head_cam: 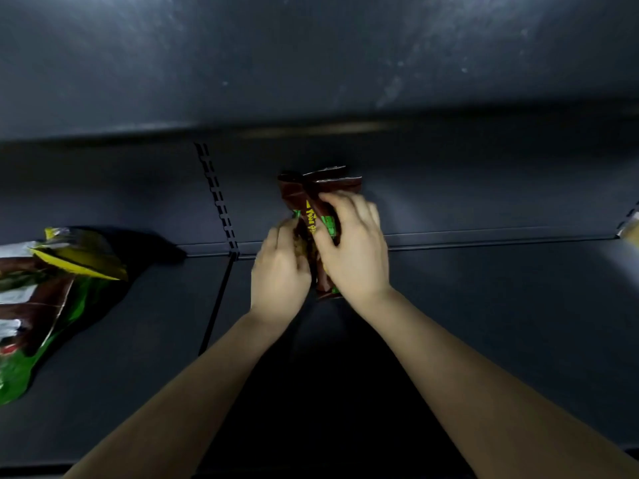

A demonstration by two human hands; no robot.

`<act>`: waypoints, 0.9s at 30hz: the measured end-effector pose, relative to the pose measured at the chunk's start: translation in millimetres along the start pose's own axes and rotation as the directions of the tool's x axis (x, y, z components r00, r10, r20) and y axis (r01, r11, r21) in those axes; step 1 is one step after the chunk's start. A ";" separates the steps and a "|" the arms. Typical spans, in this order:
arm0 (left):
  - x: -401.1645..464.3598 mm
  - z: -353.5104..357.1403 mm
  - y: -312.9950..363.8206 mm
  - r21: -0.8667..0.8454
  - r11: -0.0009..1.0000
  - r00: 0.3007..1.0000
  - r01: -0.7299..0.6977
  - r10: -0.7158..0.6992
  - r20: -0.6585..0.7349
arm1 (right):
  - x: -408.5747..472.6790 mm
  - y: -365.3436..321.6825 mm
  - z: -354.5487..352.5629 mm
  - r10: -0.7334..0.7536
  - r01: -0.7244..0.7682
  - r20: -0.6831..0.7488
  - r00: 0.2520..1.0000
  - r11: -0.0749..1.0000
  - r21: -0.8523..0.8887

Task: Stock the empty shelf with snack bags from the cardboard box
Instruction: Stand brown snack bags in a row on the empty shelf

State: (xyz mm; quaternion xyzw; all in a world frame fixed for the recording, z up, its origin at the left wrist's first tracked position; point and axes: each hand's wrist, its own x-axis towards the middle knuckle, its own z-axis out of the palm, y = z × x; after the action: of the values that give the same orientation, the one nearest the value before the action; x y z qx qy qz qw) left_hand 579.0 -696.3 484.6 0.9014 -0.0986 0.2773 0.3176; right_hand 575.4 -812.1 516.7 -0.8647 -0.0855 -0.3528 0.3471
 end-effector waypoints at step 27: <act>4.6 9.1 -0.3 -0.468 0.799 0.923 0.378 -0.287 0.257 | -28.1 38.0 32.3 0.207 -0.325 0.369 0.906 0.899 0.293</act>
State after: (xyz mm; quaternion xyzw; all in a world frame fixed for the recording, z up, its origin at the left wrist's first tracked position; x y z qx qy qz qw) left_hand 586.9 -701.8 481.2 0.8088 -0.0352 0.1016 0.5782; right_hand 587.4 -816.4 460.9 -0.8396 -0.0827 -0.1314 0.5206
